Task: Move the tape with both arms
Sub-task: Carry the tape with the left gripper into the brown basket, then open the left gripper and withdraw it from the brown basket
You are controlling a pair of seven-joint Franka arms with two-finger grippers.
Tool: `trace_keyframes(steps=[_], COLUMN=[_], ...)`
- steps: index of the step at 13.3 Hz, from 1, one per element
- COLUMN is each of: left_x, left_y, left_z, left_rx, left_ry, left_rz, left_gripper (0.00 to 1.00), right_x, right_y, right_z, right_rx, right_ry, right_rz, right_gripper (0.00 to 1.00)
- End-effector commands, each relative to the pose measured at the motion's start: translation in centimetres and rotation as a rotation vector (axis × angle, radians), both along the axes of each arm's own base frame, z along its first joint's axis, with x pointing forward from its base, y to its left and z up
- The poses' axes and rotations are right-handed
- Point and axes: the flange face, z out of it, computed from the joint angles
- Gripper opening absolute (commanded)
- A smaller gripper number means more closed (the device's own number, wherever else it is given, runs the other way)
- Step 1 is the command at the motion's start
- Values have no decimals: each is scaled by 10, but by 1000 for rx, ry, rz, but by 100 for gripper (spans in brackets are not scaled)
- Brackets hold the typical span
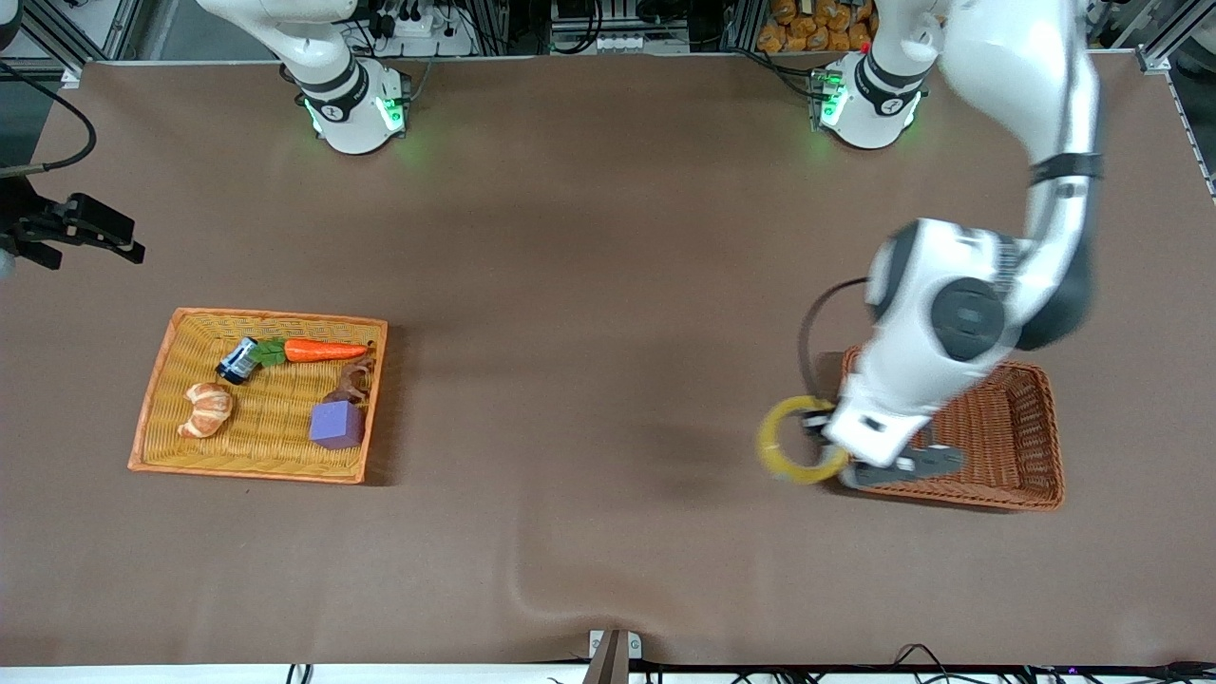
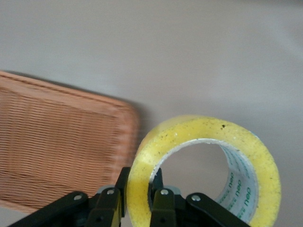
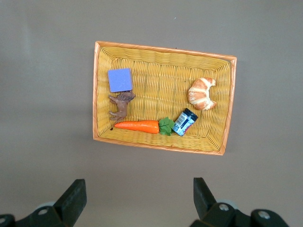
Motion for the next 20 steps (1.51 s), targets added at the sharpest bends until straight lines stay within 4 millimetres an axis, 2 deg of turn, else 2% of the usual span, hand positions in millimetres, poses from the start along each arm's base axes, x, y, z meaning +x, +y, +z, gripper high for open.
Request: trace_keyframes(steps=[1, 2, 4, 5, 7, 8, 9, 10, 12, 16, 18, 20], left_x=[7, 9, 6, -3, -17, -19, -19, -17, -10, -2, -14, -32], left_y=[117, 153, 181, 196, 210, 210, 208, 205, 205, 193, 195, 204], left_z=[-19, -32, -64, -86, -122, -128, -126, -119, -81, 39, 87, 119], left_rx=[7, 3, -6, -10, -9, -9, -8, -5, 4, 21, 13, 10], left_ry=[64, 80, 126, 155, 134, 134, 131, 120, 59, -104, -86, -49], left_rz=[-93, -82, -74, -57, -76, -85, -87, -87, -104, -125, -118, -101], left_gripper=[0, 0, 0, 0, 0, 16, 45, 99, 100, 100, 100, 100], right_x=[-5, -4, -3, -1, 0, 0, 0, 0, 0, -1, 0, 0], right_y=[-8, -8, -5, -4, -3, -2, 0, -2, -3, -7, -6, -5], right_z=[12, 10, 11, 9, 7, 7, 7, 7, 7, 8, 7, 7], right_rx=[-2, -1, 1, 1, 3, 3, 1, 1, 1, 1, 1, 1], right_ry=[-5, -1, -7, -7, -2, -2, -2, -2, -2, -5, -4, -4], right_rz=[-11, -11, -8, -5, -3, -3, 1, 0, -2, -9, -8, -6], right_gripper=[100, 100, 100, 100, 100, 100, 100, 100, 100, 100, 100, 100])
